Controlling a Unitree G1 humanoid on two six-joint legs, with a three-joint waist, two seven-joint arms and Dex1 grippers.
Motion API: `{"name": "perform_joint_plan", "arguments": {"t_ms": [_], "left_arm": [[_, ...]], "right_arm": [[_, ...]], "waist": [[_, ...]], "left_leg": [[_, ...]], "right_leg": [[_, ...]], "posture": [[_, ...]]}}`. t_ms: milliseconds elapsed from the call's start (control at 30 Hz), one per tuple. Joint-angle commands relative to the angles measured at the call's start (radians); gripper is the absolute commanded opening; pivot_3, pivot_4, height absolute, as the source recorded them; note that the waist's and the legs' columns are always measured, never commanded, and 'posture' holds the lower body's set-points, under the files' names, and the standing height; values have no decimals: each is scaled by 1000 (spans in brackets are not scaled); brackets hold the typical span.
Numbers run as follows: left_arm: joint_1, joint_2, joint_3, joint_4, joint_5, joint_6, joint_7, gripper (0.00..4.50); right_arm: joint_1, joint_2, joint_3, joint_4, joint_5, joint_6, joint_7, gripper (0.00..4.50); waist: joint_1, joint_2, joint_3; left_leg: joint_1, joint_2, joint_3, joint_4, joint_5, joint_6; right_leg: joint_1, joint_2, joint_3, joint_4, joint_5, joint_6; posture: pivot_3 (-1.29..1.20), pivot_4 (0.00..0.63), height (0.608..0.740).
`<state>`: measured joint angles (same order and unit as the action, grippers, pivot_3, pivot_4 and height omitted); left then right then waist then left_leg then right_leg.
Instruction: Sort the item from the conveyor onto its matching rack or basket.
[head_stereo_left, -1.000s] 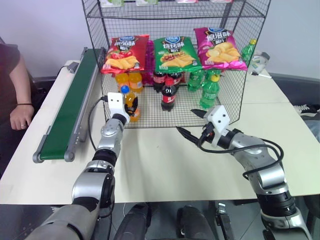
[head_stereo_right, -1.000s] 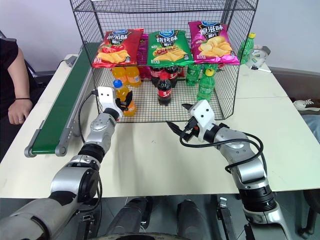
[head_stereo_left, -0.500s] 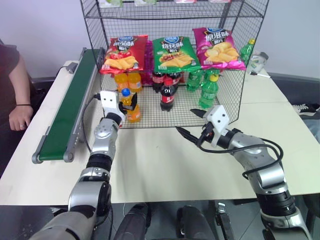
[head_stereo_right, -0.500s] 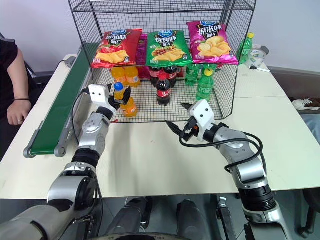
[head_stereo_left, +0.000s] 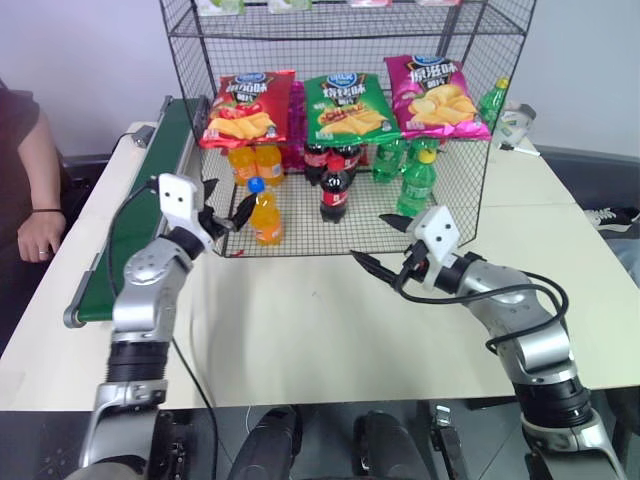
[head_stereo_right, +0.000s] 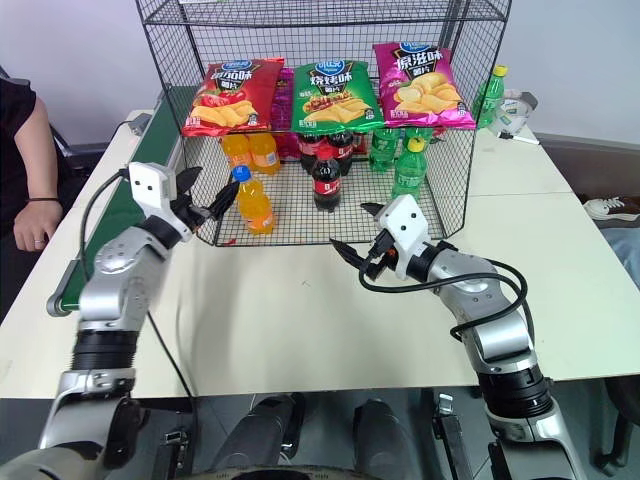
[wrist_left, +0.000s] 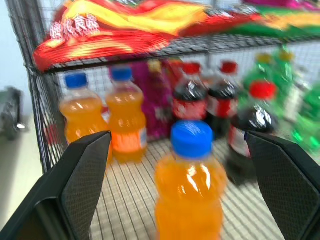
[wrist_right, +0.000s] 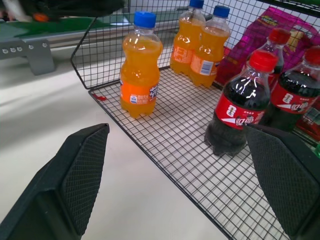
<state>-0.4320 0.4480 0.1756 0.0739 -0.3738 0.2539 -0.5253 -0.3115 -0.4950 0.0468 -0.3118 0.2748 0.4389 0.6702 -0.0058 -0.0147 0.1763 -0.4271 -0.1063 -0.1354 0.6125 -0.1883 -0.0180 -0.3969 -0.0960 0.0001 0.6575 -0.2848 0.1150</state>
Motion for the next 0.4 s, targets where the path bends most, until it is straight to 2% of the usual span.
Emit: {"name": "perform_joint_plan", "arguments": {"t_ms": [33,200,400], "left_arm": [[76,120,51,-129,-44,105,-74,4452],[193,189,96,-224,-82,180,-99,4452],[284,185,116,-301,-95,204,-89,4452]], "right_arm": [[8,-43,-49,-38,31,5,27,4500],[6,-59,-58,-15,31,-8,37,4500],[0,-54,-45,-2,24,-17,46,4500]], "waist": [[-6,1,0],[-3,2,0],[-3,2,0]], "left_leg": [[0,0,0,-1,0,0],[0,1,0,-1,0,0],[0,1,0,-1,0,0]], "right_leg": [[0,-1,0,0,0,0],[0,-1,1,-1,0,0],[0,-2,2,-1,0,0]], "posture": [[0,150,740],[0,150,740],[0,150,740]]}}
